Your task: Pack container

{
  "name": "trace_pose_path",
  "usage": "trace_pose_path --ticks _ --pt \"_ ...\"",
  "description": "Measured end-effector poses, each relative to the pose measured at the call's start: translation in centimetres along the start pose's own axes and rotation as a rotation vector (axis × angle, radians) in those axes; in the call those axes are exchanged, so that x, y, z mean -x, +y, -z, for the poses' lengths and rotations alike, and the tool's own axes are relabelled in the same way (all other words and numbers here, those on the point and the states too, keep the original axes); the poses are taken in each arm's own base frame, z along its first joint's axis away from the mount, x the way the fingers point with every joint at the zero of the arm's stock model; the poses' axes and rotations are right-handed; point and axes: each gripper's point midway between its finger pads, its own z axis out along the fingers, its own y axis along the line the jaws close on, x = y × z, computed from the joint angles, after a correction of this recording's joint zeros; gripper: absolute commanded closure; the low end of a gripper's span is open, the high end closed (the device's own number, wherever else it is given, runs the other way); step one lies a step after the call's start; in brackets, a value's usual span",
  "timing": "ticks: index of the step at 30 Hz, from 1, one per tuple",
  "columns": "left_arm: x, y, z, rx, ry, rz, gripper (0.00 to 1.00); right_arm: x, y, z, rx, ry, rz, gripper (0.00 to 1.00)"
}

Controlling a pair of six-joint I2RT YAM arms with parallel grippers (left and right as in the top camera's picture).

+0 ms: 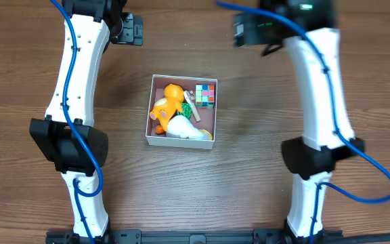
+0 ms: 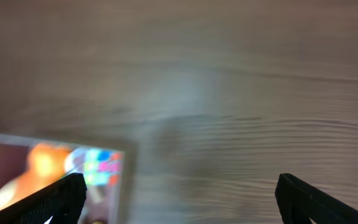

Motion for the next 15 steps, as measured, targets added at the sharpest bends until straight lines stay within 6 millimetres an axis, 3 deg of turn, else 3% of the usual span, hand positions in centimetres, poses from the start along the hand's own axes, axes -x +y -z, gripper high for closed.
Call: trace_pose_path --ticks 2,4,5,6,7,10,15 --pt "0.0 0.0 0.0 0.0 0.0 0.0 0.0 0.9 -5.0 1.3 -0.088 -0.043 -0.081 0.0" --pt "0.0 0.0 0.0 0.0 0.0 0.0 0.0 1.0 -8.1 0.9 -0.138 -0.039 -0.141 0.0" --pt "0.0 0.0 0.0 0.0 0.0 0.0 0.0 0.9 -10.2 0.4 -0.168 -0.029 -0.197 0.0" --pt "0.0 0.0 0.0 0.0 0.0 0.0 0.0 1.2 -13.7 -0.2 -0.201 -0.044 -0.294 0.0" --pt "0.0 0.0 0.0 0.0 0.0 0.0 0.0 1.5 -15.0 -0.2 -0.212 -0.059 -0.33 0.0" --pt "0.0 0.0 0.0 0.0 0.0 0.0 0.0 3.7 -16.5 -0.3 -0.156 -0.152 -0.401 0.0" --pt "0.0 0.0 0.0 0.0 0.0 0.0 0.0 5.1 -15.1 -0.3 -0.06 -0.194 -0.405 0.0"
